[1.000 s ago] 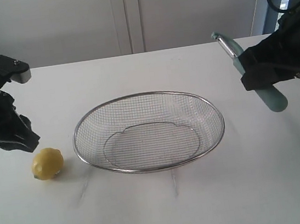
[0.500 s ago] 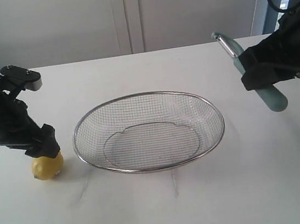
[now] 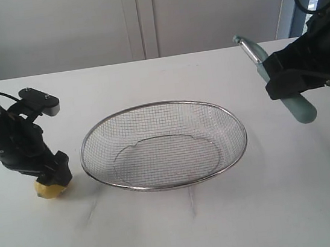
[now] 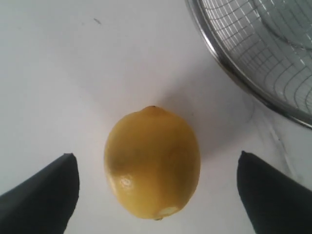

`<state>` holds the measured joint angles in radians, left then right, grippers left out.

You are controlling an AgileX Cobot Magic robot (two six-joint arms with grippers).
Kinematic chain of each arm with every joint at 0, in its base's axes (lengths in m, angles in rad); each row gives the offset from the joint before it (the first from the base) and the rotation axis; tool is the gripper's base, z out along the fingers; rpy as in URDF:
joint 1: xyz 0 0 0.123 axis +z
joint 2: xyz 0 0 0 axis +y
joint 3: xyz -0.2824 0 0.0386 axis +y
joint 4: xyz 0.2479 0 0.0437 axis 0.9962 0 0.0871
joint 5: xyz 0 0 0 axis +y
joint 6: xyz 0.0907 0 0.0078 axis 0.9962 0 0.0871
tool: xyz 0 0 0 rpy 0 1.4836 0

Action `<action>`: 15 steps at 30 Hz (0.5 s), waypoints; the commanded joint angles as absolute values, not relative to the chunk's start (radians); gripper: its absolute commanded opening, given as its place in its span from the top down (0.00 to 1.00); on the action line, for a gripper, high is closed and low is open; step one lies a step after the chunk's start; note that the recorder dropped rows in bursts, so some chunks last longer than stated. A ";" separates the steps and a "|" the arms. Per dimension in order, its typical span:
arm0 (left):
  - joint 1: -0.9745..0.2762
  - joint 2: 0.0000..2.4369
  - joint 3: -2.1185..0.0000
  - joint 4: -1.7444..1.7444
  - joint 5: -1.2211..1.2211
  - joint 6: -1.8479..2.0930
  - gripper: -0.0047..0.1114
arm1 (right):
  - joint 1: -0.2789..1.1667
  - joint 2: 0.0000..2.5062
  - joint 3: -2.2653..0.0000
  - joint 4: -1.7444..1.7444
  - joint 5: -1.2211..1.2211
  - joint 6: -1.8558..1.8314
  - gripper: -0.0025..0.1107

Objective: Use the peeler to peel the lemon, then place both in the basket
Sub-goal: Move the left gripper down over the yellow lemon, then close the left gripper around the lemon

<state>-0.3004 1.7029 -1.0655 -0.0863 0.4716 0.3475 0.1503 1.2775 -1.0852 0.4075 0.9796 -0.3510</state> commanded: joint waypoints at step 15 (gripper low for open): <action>-0.303 1.758 -1.058 -0.099 0.430 0.369 0.19 | 0.152 1.269 -1.081 0.417 0.978 -0.352 0.98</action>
